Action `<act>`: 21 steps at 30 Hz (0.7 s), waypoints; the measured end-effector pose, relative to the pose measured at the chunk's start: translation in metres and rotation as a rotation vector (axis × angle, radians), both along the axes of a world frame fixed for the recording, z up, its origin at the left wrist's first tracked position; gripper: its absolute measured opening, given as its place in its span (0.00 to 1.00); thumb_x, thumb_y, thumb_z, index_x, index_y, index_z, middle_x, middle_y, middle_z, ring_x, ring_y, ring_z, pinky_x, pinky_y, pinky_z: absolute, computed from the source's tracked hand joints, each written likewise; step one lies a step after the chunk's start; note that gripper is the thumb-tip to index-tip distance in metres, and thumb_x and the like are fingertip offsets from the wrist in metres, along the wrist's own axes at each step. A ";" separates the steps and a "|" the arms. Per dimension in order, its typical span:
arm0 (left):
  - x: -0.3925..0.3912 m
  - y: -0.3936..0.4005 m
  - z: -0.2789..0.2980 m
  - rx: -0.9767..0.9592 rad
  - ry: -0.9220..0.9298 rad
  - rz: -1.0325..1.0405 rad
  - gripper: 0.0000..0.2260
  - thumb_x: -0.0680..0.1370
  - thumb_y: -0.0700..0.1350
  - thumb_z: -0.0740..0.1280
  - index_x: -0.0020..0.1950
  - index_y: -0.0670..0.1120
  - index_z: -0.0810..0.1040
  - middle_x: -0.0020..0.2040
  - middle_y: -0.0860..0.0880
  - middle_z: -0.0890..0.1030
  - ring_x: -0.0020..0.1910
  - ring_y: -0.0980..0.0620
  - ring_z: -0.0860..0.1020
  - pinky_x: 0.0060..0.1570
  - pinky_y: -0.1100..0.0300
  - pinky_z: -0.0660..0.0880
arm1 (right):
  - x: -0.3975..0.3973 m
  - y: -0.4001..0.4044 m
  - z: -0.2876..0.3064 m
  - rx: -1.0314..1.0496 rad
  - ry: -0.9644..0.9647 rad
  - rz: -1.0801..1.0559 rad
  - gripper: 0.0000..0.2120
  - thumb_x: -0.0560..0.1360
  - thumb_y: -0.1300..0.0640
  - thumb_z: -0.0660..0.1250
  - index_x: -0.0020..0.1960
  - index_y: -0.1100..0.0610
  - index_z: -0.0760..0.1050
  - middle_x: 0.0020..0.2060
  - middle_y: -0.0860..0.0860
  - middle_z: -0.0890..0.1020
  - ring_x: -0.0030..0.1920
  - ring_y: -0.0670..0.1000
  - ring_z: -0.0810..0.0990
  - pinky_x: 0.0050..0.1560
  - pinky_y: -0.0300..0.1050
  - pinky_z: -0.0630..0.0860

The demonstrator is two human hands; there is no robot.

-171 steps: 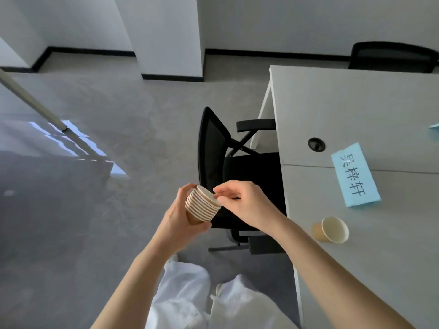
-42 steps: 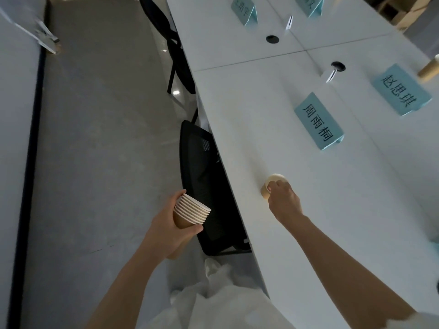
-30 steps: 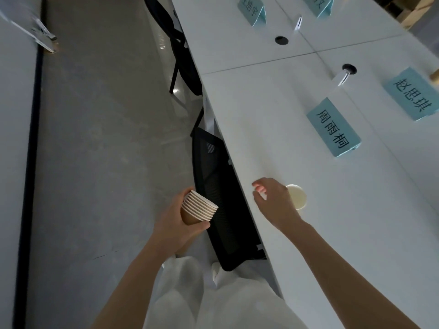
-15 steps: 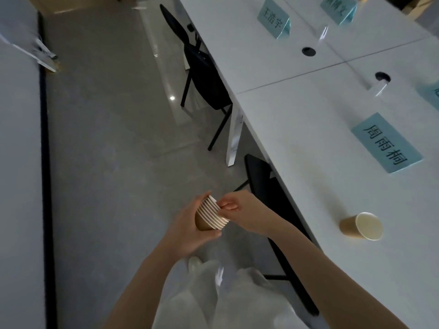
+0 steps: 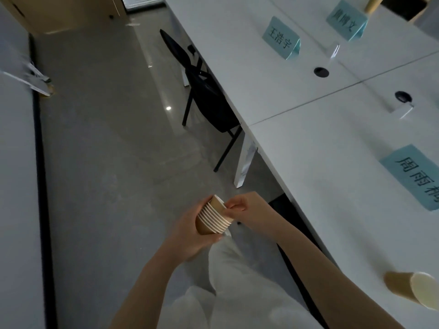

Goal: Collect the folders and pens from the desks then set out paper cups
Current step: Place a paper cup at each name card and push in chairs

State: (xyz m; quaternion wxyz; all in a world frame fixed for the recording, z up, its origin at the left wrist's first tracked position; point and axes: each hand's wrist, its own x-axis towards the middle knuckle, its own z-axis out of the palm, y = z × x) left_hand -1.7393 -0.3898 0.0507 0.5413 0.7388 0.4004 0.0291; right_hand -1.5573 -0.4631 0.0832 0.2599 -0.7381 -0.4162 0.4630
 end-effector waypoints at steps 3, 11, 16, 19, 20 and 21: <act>0.025 0.048 0.003 0.040 0.012 0.026 0.41 0.66 0.45 0.79 0.74 0.57 0.64 0.62 0.58 0.76 0.57 0.64 0.75 0.52 0.69 0.73 | 0.033 0.047 0.005 0.056 -0.003 0.000 0.08 0.75 0.58 0.68 0.52 0.58 0.82 0.44 0.50 0.85 0.46 0.47 0.83 0.51 0.40 0.76; 0.089 0.153 0.022 0.101 0.013 0.099 0.40 0.65 0.45 0.80 0.73 0.58 0.65 0.62 0.58 0.76 0.56 0.62 0.76 0.48 0.74 0.69 | 0.119 0.149 0.019 0.086 0.008 -0.124 0.06 0.74 0.59 0.70 0.51 0.54 0.79 0.43 0.46 0.83 0.42 0.40 0.81 0.45 0.32 0.76; 0.113 0.209 0.020 0.092 0.015 0.105 0.40 0.66 0.45 0.79 0.72 0.60 0.64 0.59 0.60 0.75 0.54 0.64 0.75 0.47 0.72 0.70 | 0.148 0.198 0.006 0.080 0.018 -0.265 0.10 0.73 0.58 0.71 0.54 0.53 0.80 0.45 0.46 0.83 0.48 0.42 0.82 0.48 0.34 0.75; 0.120 0.247 0.016 0.064 0.007 0.078 0.39 0.66 0.47 0.79 0.71 0.63 0.63 0.59 0.59 0.75 0.57 0.58 0.76 0.52 0.65 0.73 | 0.161 0.228 -0.001 0.057 0.077 -0.378 0.09 0.73 0.59 0.71 0.53 0.54 0.80 0.44 0.47 0.84 0.46 0.45 0.82 0.48 0.37 0.75; 0.122 0.266 0.015 0.063 0.003 0.064 0.39 0.66 0.47 0.79 0.71 0.64 0.63 0.60 0.58 0.74 0.58 0.58 0.76 0.54 0.63 0.74 | 0.165 0.241 -0.002 0.055 0.118 -0.428 0.08 0.73 0.59 0.71 0.52 0.53 0.80 0.43 0.47 0.84 0.45 0.46 0.82 0.48 0.39 0.75; 0.124 0.281 0.015 0.063 0.009 0.057 0.39 0.66 0.48 0.79 0.71 0.64 0.64 0.61 0.58 0.74 0.59 0.57 0.75 0.56 0.61 0.74 | 0.168 0.251 -0.002 0.058 0.140 -0.468 0.07 0.73 0.60 0.71 0.51 0.53 0.80 0.42 0.48 0.84 0.44 0.46 0.81 0.48 0.40 0.76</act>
